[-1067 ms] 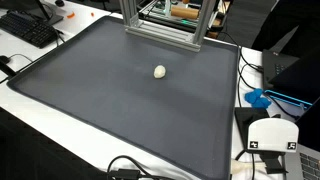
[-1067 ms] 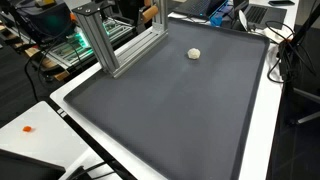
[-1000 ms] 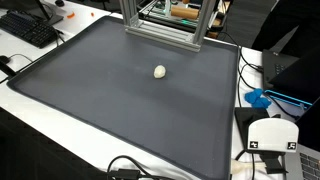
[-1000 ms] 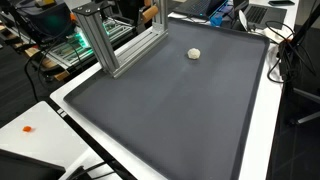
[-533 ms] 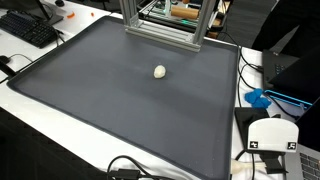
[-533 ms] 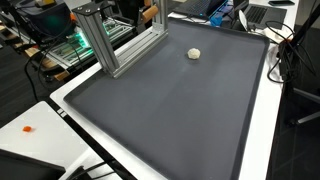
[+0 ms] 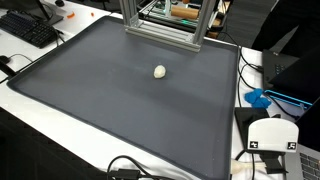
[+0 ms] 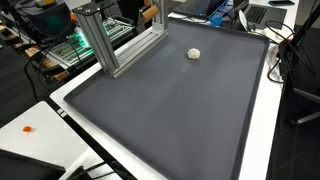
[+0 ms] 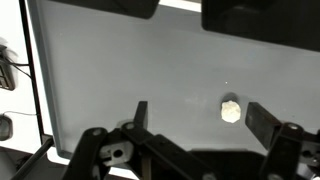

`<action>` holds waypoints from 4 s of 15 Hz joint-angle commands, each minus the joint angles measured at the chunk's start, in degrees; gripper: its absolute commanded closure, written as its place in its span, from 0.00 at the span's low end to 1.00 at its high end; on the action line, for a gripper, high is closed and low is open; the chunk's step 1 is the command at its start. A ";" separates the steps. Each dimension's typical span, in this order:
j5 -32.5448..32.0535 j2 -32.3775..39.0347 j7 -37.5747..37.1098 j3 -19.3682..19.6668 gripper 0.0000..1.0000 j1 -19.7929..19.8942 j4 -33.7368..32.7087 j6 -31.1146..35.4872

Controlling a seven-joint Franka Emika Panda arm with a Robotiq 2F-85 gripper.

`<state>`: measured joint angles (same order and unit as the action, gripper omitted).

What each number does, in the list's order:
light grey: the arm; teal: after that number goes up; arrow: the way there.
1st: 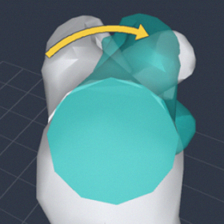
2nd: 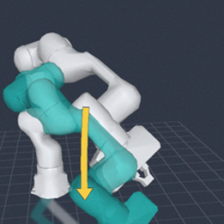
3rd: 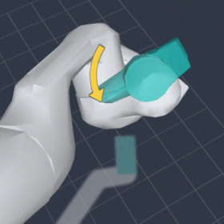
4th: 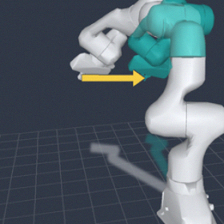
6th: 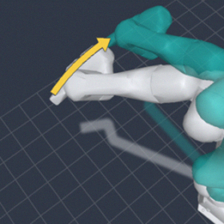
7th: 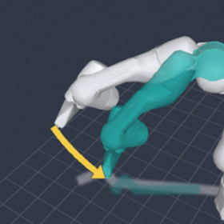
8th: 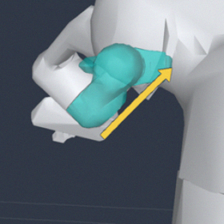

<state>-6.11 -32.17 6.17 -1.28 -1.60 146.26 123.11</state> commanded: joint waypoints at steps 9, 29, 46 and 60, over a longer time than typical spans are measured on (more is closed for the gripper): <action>11.57 -3.69 -5.62 -3.43 0.00 -6.40 -4.60 -16.19; 16.74 -9.19 -6.56 -6.72 0.00 -9.38 0.86 -16.72; 18.78 -8.23 -8.20 -6.55 0.00 -9.14 2.66 -14.46; 21.78 -7.61 -12.13 -5.99 0.00 -7.65 2.98 -13.83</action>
<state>13.93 -39.43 -5.02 -7.24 -9.62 147.75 107.85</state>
